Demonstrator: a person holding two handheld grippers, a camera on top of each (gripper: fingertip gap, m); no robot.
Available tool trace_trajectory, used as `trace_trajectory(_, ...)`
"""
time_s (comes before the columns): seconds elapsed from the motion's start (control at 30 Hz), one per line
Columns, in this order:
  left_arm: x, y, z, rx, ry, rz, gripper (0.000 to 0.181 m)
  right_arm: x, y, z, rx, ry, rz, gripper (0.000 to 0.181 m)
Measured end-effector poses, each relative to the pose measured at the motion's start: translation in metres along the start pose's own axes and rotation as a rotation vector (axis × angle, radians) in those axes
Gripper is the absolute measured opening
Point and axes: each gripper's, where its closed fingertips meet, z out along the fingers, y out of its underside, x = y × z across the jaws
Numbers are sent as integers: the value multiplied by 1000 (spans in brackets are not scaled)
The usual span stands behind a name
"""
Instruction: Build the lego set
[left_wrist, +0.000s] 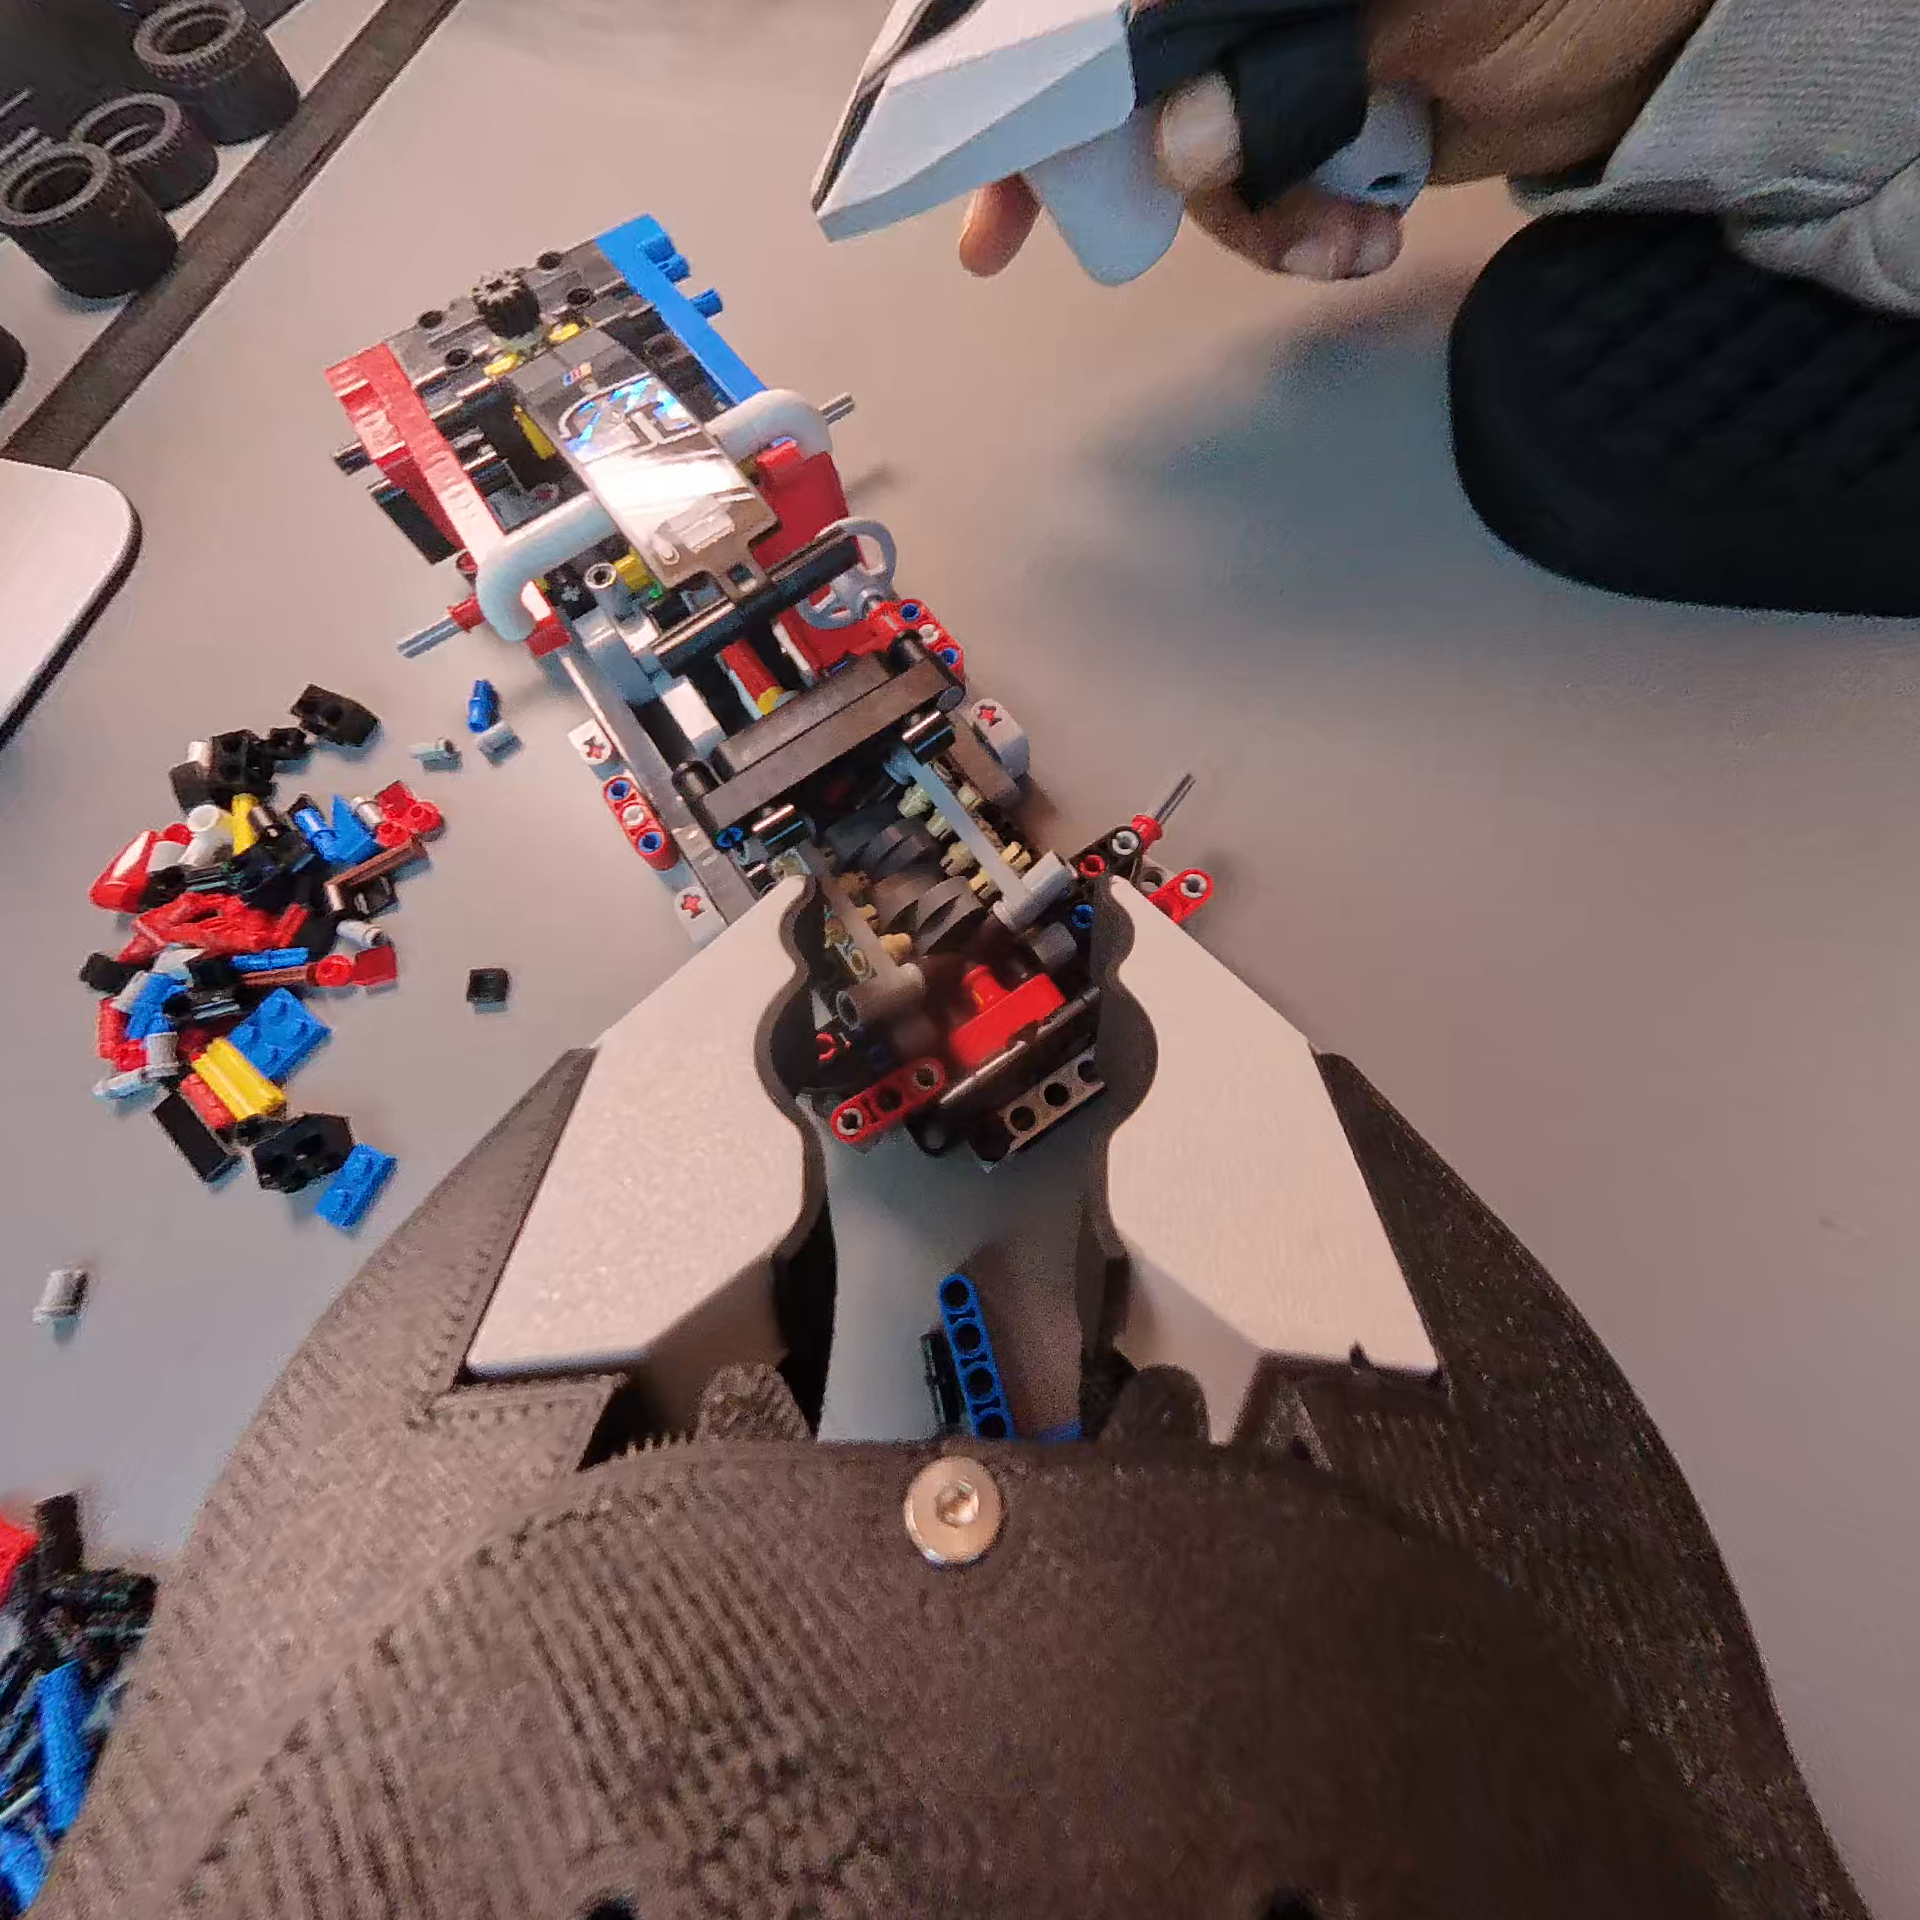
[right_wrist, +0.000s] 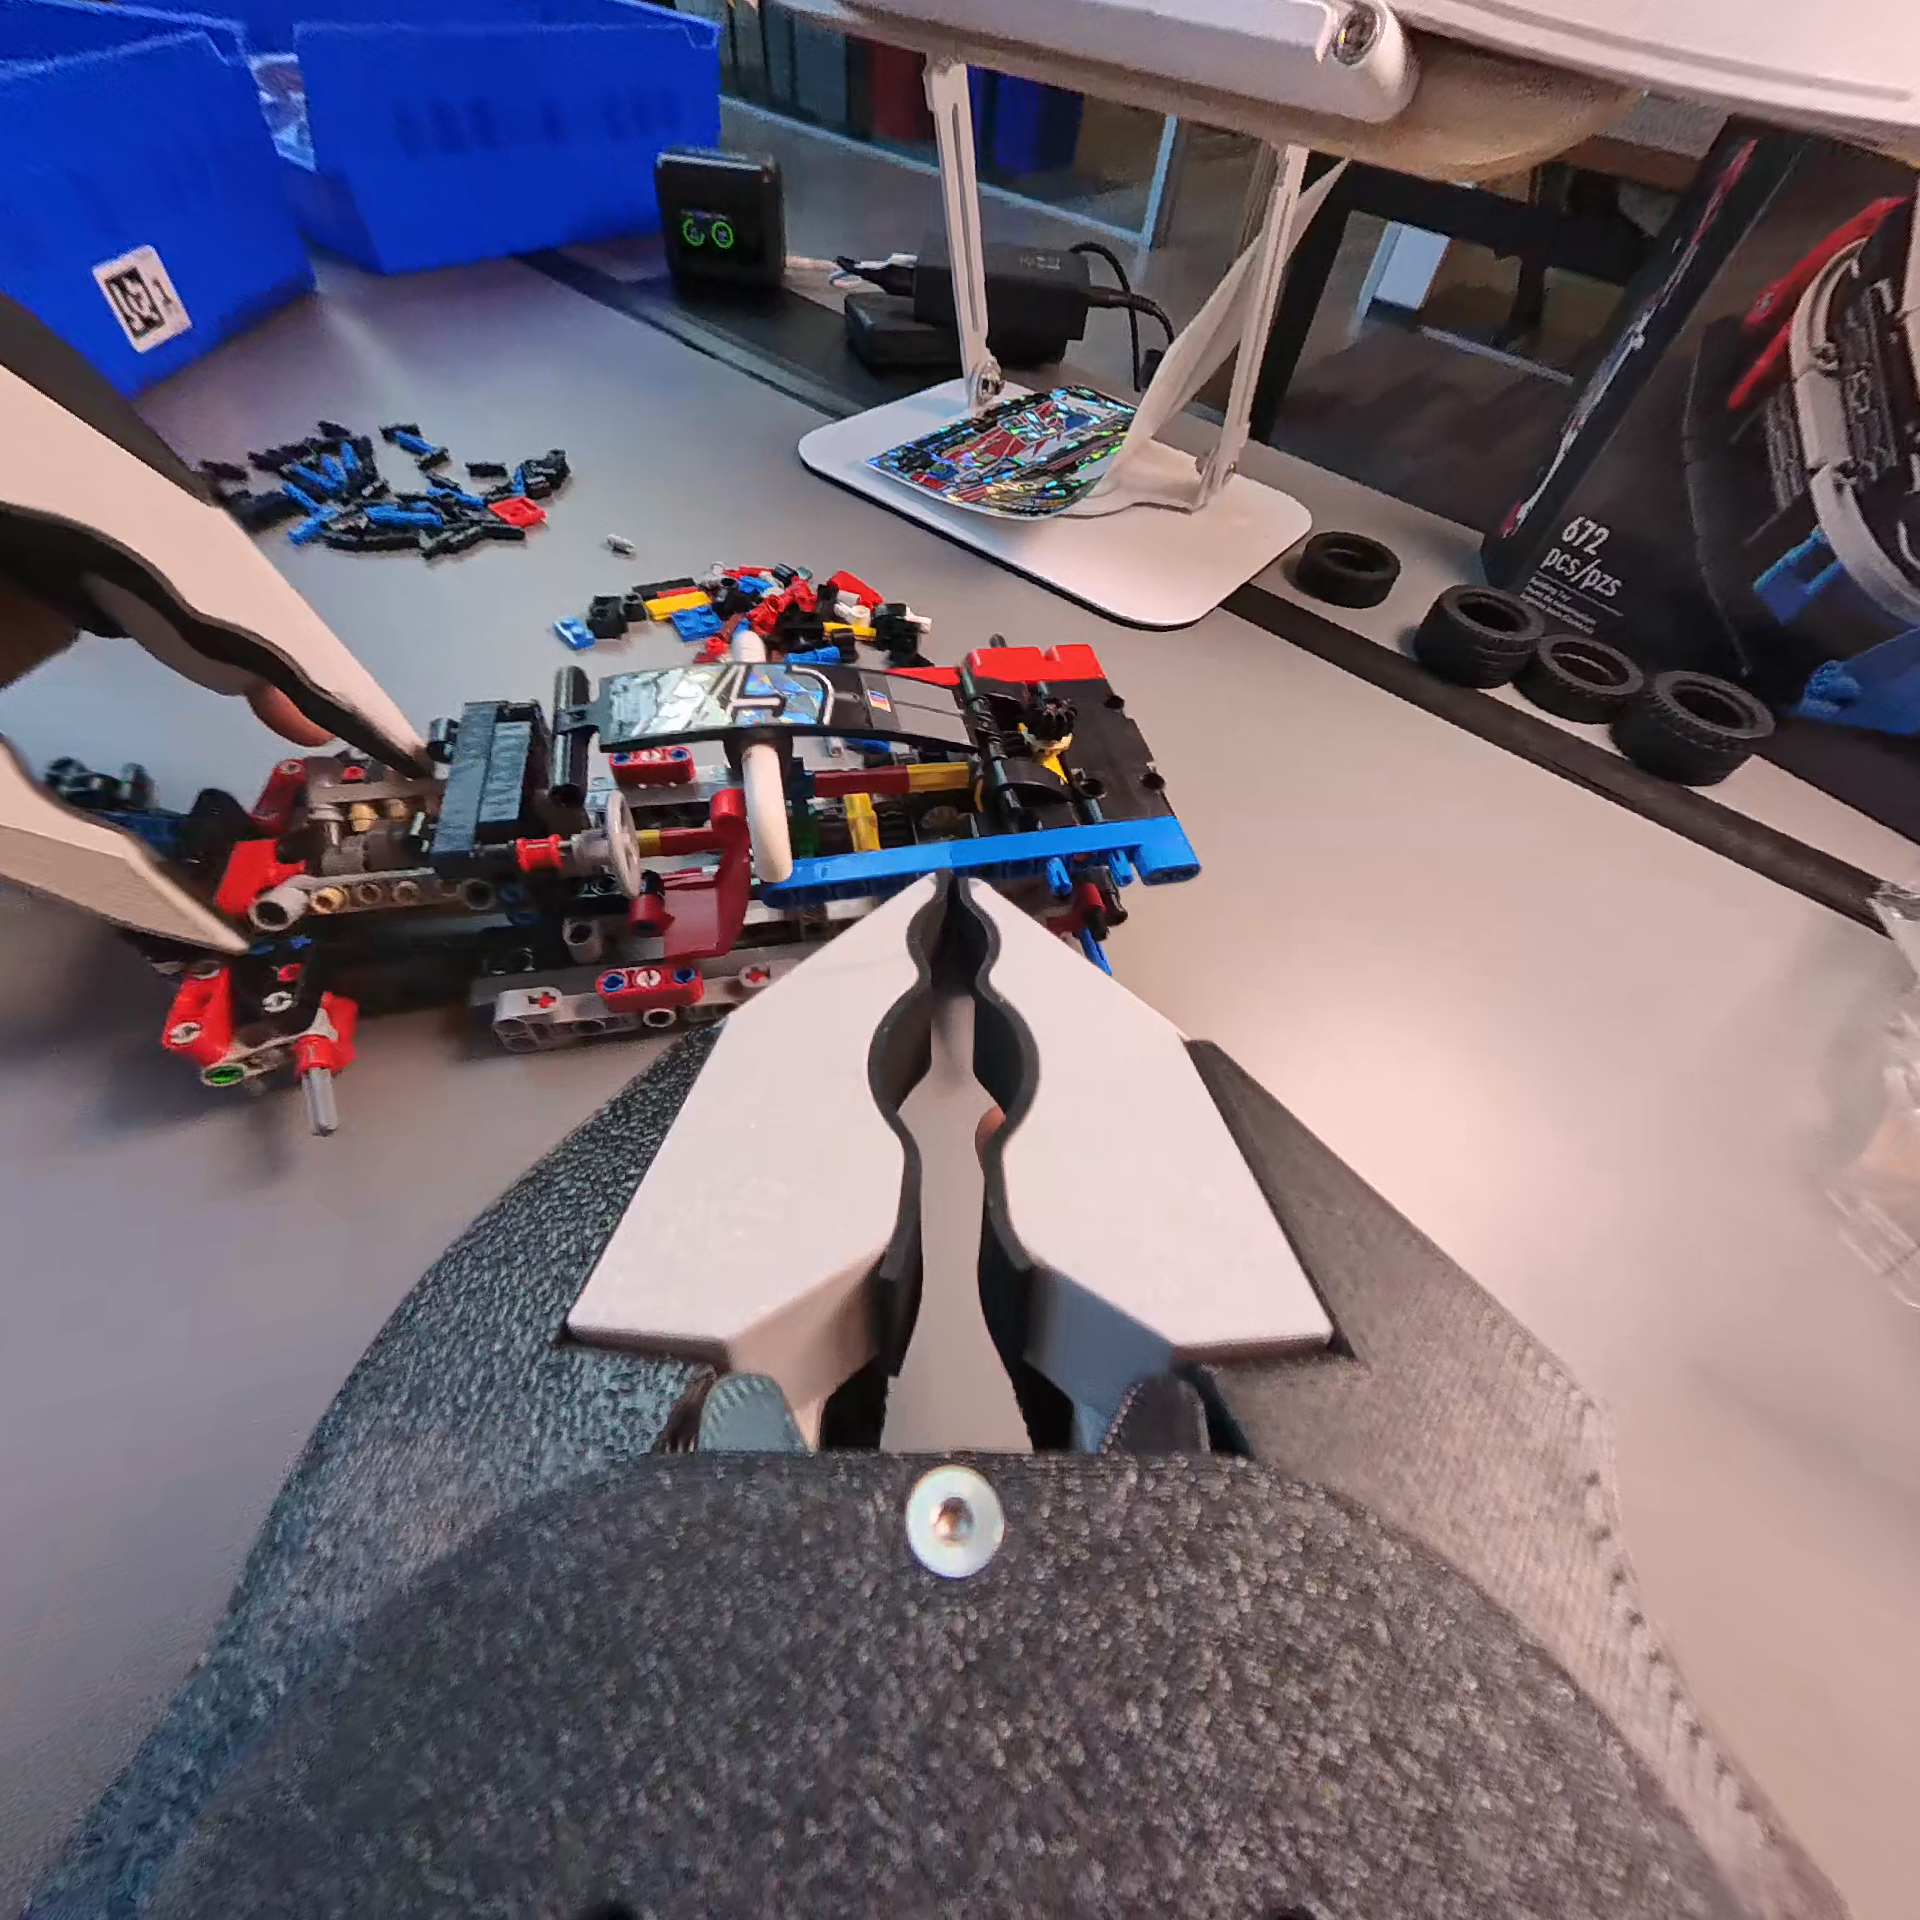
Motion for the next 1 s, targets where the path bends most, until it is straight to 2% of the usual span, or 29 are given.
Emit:
trace_trajectory(0.03, 4, -4, -2, 28, 31, -23, 52, 1, 3, 1, -6, 3, -6, 0)
trace_trajectory(0.1, 13, -16, -10, 107, 110, -77, 53, -2, 5, 1, -8, -9, 0, 0)
trace_trajectory(0.17, 5, -20, -14, 136, 100, -109, 53, -3, 6, 3, -14, -18, 13, 0)
trace_trajectory(0.27, -8, -9, -4, 79, 44, -115, 65, -6, 5, 7, -8, -36, 33, 7)
trace_trajectory(0.33, 0, -6, 3, 53, 69, -109, 63, -7, 8, 10, -28, -37, 34, 14)
trace_trajectory(0.4, 1, -5, 5, 32, 32, -44, 55, -6, 9, 12, -34, -34, 22, 18)
trace_trajectory(0.63, 9, -4, 2, 9, -4, -9, 52, 5, 9, 8, -20, -26, 59, 16)
trace_trajectory(0.73, 20, -6, -1, 10, 18, 5, 34, 6, 11, 8, -30, -31, 54, 14)
trace_trajectory(0.87, 23, -10, -4, 30, -66, 76, 13, -1, 16, 7, -55, -70, 15, 13)
trace_trajectory(0.9, 25, -13, -5, 43, -62, 90, 13, 0, 17, 7, -57, -66, 6, 12)
trace_trajectory(1.0, 23, -25, -12, 122, -10, 21, 32, 2, 13, 10, -49, -66, -31, 11)
